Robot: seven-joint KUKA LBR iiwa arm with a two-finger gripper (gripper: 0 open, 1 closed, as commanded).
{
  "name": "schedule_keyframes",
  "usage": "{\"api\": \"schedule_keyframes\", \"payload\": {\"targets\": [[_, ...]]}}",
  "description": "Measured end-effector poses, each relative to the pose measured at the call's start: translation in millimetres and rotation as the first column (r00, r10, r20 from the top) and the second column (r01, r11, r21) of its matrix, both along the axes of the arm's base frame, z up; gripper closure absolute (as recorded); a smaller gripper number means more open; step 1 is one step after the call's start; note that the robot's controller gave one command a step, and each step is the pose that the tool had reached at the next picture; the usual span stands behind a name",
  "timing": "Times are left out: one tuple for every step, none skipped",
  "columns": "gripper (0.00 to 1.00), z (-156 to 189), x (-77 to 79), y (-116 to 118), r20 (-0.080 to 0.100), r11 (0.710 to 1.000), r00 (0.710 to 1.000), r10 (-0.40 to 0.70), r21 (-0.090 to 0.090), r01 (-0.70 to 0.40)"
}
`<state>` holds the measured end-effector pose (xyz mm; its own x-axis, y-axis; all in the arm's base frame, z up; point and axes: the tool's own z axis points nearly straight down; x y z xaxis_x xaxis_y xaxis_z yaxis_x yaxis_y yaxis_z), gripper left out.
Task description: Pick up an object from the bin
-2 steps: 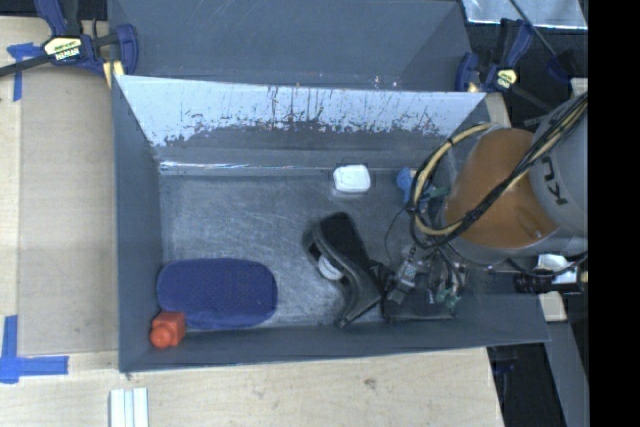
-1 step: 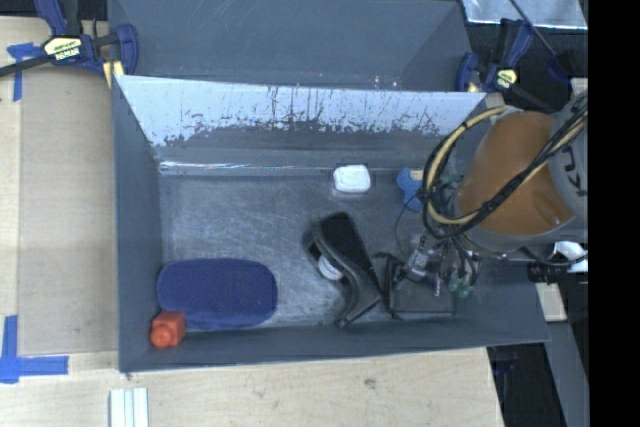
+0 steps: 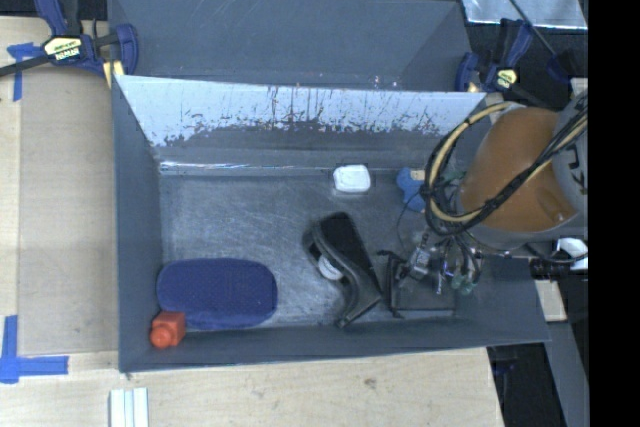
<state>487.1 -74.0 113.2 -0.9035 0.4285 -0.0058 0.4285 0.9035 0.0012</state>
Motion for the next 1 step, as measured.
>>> {"api": "schedule_keyframes", "payload": {"targets": [[1.00,72.1,2.3,-1.0,0.005,1.000,1.000,0.003,-0.001,-0.003]]}}
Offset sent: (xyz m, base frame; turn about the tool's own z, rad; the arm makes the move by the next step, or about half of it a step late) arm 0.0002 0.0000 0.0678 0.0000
